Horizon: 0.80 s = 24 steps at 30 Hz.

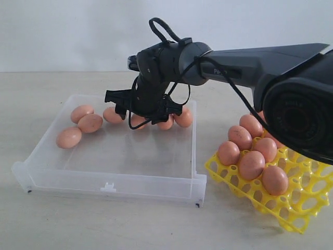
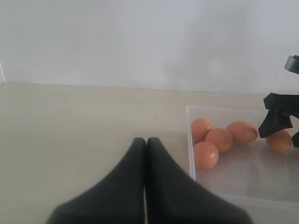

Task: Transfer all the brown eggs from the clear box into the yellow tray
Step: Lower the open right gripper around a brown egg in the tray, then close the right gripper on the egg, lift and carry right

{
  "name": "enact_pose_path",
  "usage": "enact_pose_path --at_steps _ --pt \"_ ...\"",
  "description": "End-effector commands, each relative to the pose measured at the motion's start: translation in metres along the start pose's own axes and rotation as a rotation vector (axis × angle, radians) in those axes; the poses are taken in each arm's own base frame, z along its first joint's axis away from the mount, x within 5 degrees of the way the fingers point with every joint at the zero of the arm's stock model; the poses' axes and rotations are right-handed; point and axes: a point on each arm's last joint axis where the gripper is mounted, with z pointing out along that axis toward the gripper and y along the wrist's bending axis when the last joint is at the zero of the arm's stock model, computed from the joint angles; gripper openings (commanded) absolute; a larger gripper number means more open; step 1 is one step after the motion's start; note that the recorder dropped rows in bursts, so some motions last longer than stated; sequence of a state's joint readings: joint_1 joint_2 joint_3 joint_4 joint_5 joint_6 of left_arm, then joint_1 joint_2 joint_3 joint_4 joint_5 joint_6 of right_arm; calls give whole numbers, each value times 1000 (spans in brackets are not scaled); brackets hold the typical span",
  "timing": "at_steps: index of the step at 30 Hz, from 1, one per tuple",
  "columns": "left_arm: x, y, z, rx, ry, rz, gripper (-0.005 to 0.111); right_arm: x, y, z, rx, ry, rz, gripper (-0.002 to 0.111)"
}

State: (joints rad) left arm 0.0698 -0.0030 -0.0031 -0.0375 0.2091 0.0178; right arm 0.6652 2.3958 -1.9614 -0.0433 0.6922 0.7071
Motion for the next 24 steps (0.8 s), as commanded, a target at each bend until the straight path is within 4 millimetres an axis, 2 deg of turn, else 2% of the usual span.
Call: enact_pose_path --at_steps 1,9,11,18,19,24 --pt "1 0 0 -1 0 4 -4 -6 -9 3 29 -12 -20 70" --pt "1 0 0 -1 0 4 -4 -8 -9 9 5 -42 -64 67" --pt "1 0 0 -1 0 4 -4 -7 -10 10 8 -38 -76 58" --pt "1 0 0 -1 0 4 -4 -8 -12 7 23 -23 -122 2" --pt "1 0 0 -1 0 4 -4 -9 -11 4 22 -26 -141 0" --pt "1 0 0 -1 0 4 -4 -17 -1 -20 -2 -76 -363 4"
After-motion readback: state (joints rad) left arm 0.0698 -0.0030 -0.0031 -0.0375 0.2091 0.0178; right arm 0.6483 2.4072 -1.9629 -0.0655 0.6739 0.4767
